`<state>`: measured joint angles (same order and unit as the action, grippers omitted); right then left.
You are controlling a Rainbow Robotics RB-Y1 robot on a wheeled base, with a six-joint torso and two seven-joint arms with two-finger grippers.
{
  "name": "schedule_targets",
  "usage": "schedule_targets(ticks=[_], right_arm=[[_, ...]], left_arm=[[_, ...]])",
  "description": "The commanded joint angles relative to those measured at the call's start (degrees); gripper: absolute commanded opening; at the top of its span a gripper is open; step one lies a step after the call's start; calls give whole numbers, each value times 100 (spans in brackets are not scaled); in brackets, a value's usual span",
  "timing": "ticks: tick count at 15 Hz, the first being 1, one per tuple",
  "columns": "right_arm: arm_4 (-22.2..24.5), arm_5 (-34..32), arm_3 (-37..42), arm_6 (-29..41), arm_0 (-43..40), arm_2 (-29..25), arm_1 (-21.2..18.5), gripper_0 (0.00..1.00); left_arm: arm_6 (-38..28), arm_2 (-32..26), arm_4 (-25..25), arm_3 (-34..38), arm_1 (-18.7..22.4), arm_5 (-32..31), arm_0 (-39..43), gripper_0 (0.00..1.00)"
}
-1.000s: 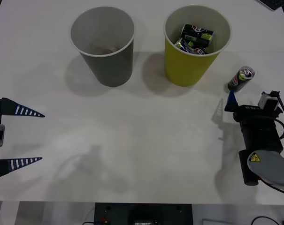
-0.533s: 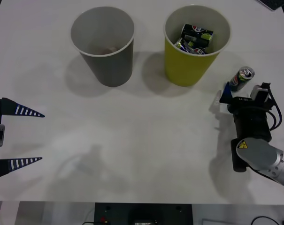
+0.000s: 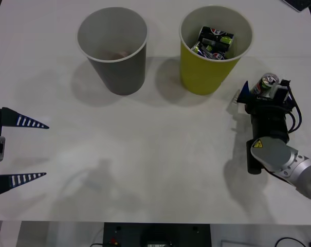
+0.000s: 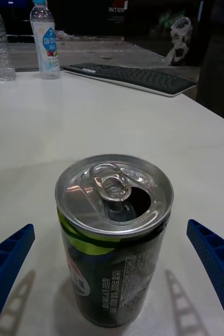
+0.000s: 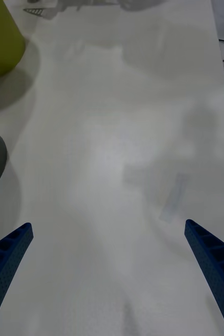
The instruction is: Put the can into the green bin and the plastic bottle into the gray bin
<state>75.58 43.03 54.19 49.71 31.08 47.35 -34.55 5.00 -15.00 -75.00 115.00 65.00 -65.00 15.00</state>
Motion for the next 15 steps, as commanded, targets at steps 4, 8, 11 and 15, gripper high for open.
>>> schedule_targets(ticks=[4,8,11,15], right_arm=[[1,-242,-321,3,249,-42,80,100],[1,-295,-339,-23,258,-33,71,76],[36,-313,-339,-23,258,-42,80,0],[133,-321,-339,-14,258,-42,80,0]], left_arm=[[0,0,0,0,0,0,0,100],[0,0,0,0,0,0,0,100],[0,0,0,0,0,0,0,100],[0,0,0,0,0,0,0,100]])
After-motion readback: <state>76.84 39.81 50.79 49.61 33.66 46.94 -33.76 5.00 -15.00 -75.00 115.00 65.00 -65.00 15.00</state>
